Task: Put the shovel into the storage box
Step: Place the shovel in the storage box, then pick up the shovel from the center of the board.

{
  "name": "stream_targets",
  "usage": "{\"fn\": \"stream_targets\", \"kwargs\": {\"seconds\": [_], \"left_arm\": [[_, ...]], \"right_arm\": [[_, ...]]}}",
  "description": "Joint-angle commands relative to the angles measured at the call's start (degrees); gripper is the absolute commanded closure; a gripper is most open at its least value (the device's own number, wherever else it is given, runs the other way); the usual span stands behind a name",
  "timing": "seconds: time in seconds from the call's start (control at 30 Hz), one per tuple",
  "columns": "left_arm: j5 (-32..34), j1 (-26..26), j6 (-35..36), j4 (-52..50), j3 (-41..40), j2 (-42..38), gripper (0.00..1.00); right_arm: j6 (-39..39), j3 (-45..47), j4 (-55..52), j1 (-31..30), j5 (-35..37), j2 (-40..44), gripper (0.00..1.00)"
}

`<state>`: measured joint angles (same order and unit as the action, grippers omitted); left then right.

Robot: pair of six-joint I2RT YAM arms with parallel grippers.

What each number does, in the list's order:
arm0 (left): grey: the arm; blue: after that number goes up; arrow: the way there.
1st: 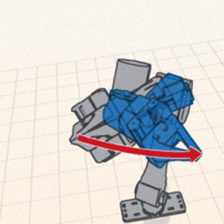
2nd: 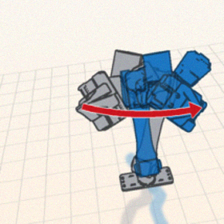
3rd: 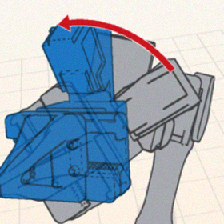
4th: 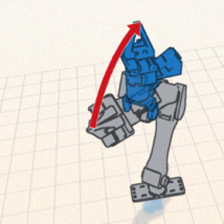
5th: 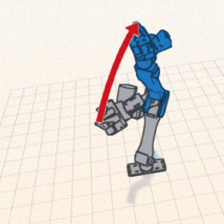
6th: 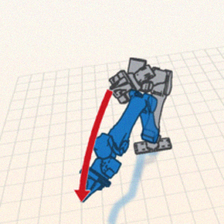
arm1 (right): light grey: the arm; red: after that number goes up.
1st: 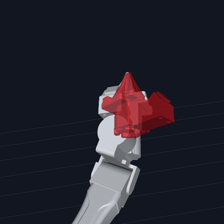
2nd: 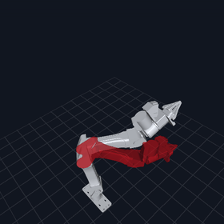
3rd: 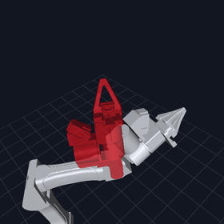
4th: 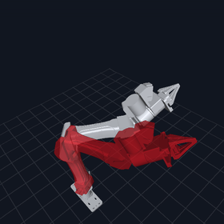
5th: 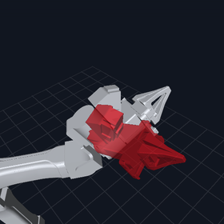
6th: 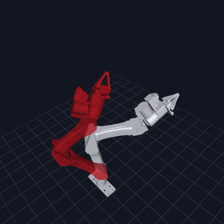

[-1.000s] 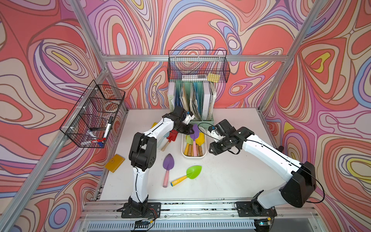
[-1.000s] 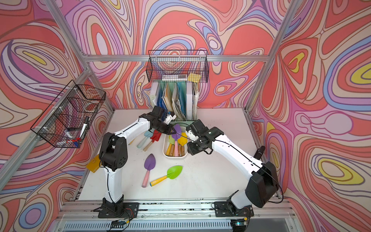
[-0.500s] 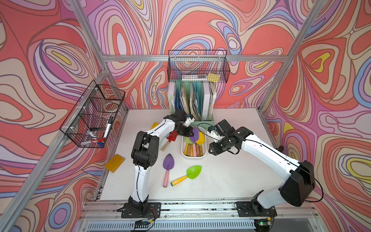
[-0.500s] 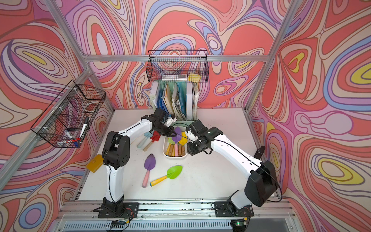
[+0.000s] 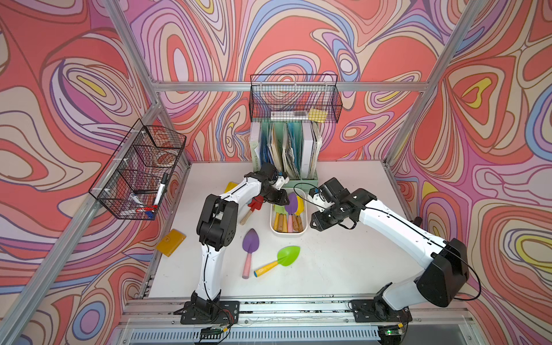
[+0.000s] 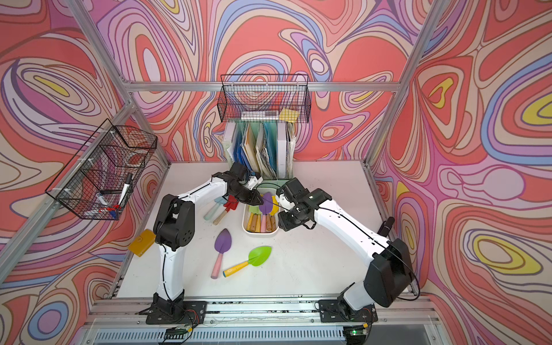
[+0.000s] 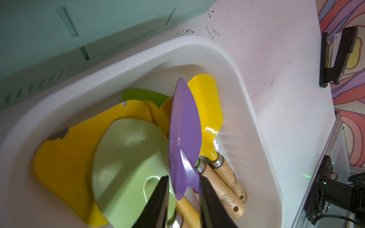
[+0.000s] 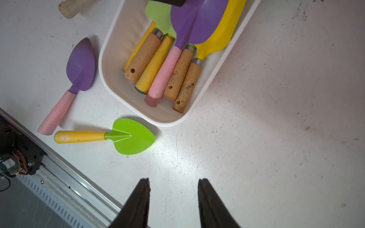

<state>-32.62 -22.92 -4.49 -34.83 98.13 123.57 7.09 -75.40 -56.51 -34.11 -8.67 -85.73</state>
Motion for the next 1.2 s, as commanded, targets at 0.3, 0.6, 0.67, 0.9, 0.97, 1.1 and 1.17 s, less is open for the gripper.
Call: {"fn": "stream_targets", "kwargs": {"seconds": [0.3, 0.6, 0.67, 0.9, 0.97, 1.1, 1.17], "left_arm": [[2.78, -1.05, 1.2, -4.72, 2.64, -0.01, 0.62], [6.42, -1.96, 0.39, -5.56, 4.1, -5.63, 0.53], [7.66, -2.01, -0.36, -4.93, 3.7, -7.81, 0.51], [10.33, -1.98, -3.56, -2.72, -0.66, -17.51, 0.4], [10.42, -1.96, -4.07, -3.35, -2.49, -20.35, 0.38], [11.1, -2.13, -6.54, -5.41, -8.78, -28.03, 0.33], [11.41, -2.72, -8.34, -6.75, -12.76, -32.75, 0.32]], "right_arm": [[-0.32, 1.04, 0.96, 0.09, -0.72, -0.46, 0.58], [1.18, 2.05, 2.18, 0.02, 0.31, 0.12, 0.58], [2.17, 2.35, 1.98, 0.01, 0.73, 0.13, 0.59], [5.04, 5.05, 1.35, -0.02, 0.31, 1.32, 0.6], [5.68, 5.73, 1.38, -0.08, -0.63, 1.86, 0.61], [6.29, 7.42, 2.28, -0.07, -2.81, 3.56, 0.63], [6.84, 8.26, 3.18, 0.0, -2.42, 4.38, 0.63]]}}
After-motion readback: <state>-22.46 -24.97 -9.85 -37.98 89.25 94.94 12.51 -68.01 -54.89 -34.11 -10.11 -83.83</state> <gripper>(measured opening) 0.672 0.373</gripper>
